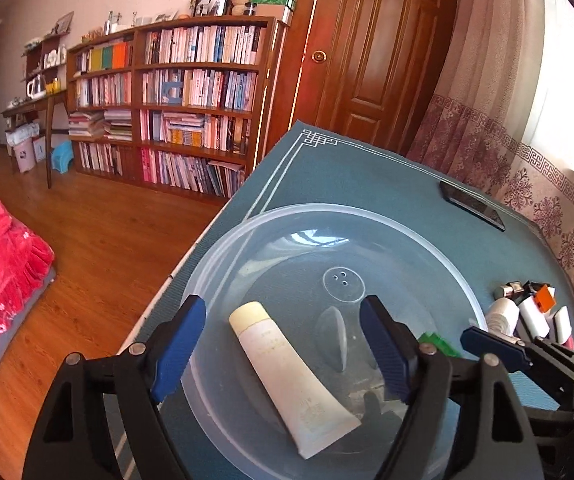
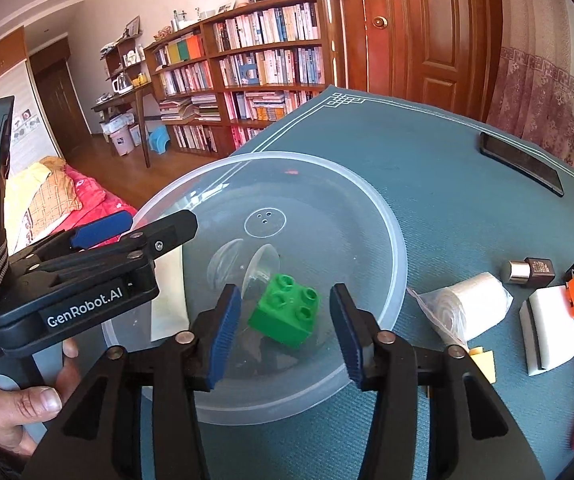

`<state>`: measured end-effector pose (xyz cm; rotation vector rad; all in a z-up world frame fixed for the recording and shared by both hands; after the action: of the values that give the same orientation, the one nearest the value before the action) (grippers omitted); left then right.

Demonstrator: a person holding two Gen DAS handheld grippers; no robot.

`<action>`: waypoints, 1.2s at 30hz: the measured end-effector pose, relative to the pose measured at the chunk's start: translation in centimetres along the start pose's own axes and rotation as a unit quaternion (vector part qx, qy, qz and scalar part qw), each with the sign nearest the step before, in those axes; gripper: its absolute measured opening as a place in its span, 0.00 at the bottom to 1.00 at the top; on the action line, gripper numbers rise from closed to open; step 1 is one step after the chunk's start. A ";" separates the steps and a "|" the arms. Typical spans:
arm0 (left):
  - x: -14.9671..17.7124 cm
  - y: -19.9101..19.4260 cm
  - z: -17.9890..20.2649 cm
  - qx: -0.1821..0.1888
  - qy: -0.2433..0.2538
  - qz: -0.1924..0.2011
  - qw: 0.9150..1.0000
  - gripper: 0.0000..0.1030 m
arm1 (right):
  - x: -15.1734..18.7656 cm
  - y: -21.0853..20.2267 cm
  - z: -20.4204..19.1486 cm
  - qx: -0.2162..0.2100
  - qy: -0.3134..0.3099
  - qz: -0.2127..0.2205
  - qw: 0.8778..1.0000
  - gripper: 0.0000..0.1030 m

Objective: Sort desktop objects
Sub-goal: 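Carry tube and green brick into the clear container and release both, then move the left gripper to the yellow Lego brick and grasp it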

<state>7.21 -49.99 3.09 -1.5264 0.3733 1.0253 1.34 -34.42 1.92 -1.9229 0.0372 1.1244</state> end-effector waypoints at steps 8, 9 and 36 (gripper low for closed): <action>0.1 -0.2 0.6 -0.004 0.007 0.000 1.000 0.81 | 0.6 -3.0 0.2 -0.004 0.000 0.052 0.999 0.66; 0.1 -0.3 0.8 -0.004 0.007 0.000 1.000 0.82 | 0.8 -3.3 0.4 0.001 0.004 0.054 0.999 0.66; 1.8 -3.6 10.7 0.058 0.074 -0.007 0.996 0.86 | 6.5 -10.6 11.4 0.074 0.169 0.108 0.977 0.66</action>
<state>6.66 -38.69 4.87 -1.5028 0.5167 0.8672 1.83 -17.53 2.09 -1.9866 0.5141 0.8901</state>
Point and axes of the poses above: each gripper's, at about its wrist camera, not at the fingertips, and y roughly the way its jaws point, z to its right, x to its underside, the point moved 3 cm from there along y, roughly the way its jaws point, and after that the axes turned 6 degrees about -x, right-handed, at the moved point
